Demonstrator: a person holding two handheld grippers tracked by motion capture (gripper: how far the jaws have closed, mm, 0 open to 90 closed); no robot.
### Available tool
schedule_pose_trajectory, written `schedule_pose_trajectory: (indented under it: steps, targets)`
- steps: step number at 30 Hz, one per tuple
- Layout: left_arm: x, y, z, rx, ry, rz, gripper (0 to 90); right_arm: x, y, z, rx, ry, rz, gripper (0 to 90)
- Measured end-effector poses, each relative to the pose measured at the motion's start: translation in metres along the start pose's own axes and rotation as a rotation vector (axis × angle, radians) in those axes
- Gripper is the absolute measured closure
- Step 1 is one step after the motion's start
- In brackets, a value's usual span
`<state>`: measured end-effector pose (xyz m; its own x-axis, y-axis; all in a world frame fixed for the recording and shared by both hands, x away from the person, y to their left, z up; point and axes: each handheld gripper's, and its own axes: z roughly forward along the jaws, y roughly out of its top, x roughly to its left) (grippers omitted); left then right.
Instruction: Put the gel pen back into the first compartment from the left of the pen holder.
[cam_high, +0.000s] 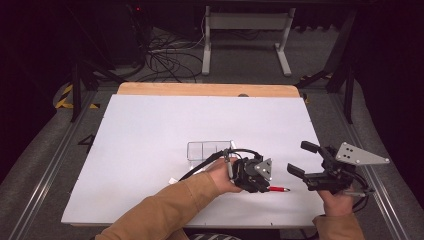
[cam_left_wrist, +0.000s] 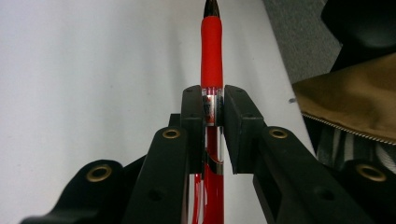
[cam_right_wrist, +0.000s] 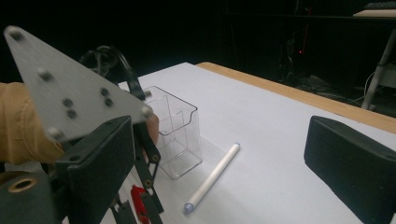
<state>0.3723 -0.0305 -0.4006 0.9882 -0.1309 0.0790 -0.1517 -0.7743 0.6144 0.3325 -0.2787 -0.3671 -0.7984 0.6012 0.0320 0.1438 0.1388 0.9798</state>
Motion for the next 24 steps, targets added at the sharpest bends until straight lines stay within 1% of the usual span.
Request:
schedule_pose_trajectory:
  steps: [2, 3, 5, 6, 7, 9, 10, 12, 14, 15, 16, 17, 18, 19, 21, 22, 23, 24]
  targets:
    - [-0.002, 0.000, -0.006, -0.018, 0.001, -0.003, 79.4, 0.000, 0.000, 0.000, 0.000, -0.003, 0.002, 9.1]
    - [-0.002, 0.000, -0.006, -0.018, 0.001, -0.003, 79.4, 0.000, 0.000, 0.000, 0.000, -0.003, 0.002, 9.1]
    - [-0.004, -0.001, -0.016, -0.041, 0.013, -0.006, 79.4, 0.000, 0.000, -0.001, -0.005, -0.007, -0.003, 9.1]
    - [-0.004, -0.001, -0.016, -0.041, 0.013, -0.006, 79.4, -0.001, -0.001, -0.001, -0.006, -0.006, -0.001, 9.1]
    - [-0.003, -0.002, -0.023, -0.074, 0.012, -0.021, 79.4, -0.001, -0.001, -0.001, -0.004, -0.009, 0.002, 9.1]
    - [-0.002, -0.003, -0.030, -0.101, 0.010, -0.033, 79.4, -0.002, -0.001, -0.001, -0.004, -0.011, 0.002, 9.1]
    - [-0.002, -0.003, -0.030, -0.101, 0.010, -0.033, 79.4, -0.002, -0.002, -0.001, -0.005, -0.011, 0.003, 9.1]
    - [-0.002, -0.005, -0.041, -0.127, 0.015, -0.047, 79.4, -0.002, -0.002, -0.001, -0.005, -0.014, 0.002, 9.1]
    - [-0.002, -0.008, -0.047, -0.145, 0.021, -0.055, 79.4, -0.001, -0.001, -0.002, -0.003, -0.022, -0.004, 9.1]
    - [-0.002, -0.008, -0.047, -0.145, 0.021, -0.055, 79.4, -0.001, 0.000, -0.002, -0.006, -0.024, -0.007, 9.1]
    - [-0.002, -0.011, -0.053, -0.165, 0.027, -0.069, 79.4, -0.001, 0.000, -0.003, -0.009, -0.027, -0.007, 9.1]
    - [-0.002, -0.011, -0.053, -0.165, 0.027, -0.069, 79.4, -0.001, 0.001, -0.003, -0.009, -0.029, -0.008, 9.1]
    - [-0.001, -0.013, -0.056, -0.174, 0.030, -0.074, 79.3, -0.001, 0.001, -0.003, -0.009, -0.030, -0.008, 9.1]
    - [-0.001, -0.015, -0.060, -0.186, 0.036, -0.087, 79.3, -0.001, 0.001, -0.003, -0.009, -0.030, -0.008, 9.1]
    - [0.001, -0.022, -0.071, -0.233, 0.053, -0.113, 79.4, -0.002, 0.000, -0.002, -0.009, -0.027, -0.007, 9.1]
    - [0.001, -0.023, -0.074, -0.246, 0.063, -0.115, 79.4, -0.001, 0.000, -0.001, -0.008, -0.027, -0.009, 9.1]
    - [0.001, -0.023, -0.074, -0.246, 0.063, -0.115, 79.4, -0.001, 0.000, -0.001, -0.008, -0.027, -0.009, 9.1]
    - [0.001, -0.025, -0.078, -0.260, 0.070, -0.124, 79.4, -0.001, 0.001, -0.001, -0.007, -0.026, -0.010, 9.1]
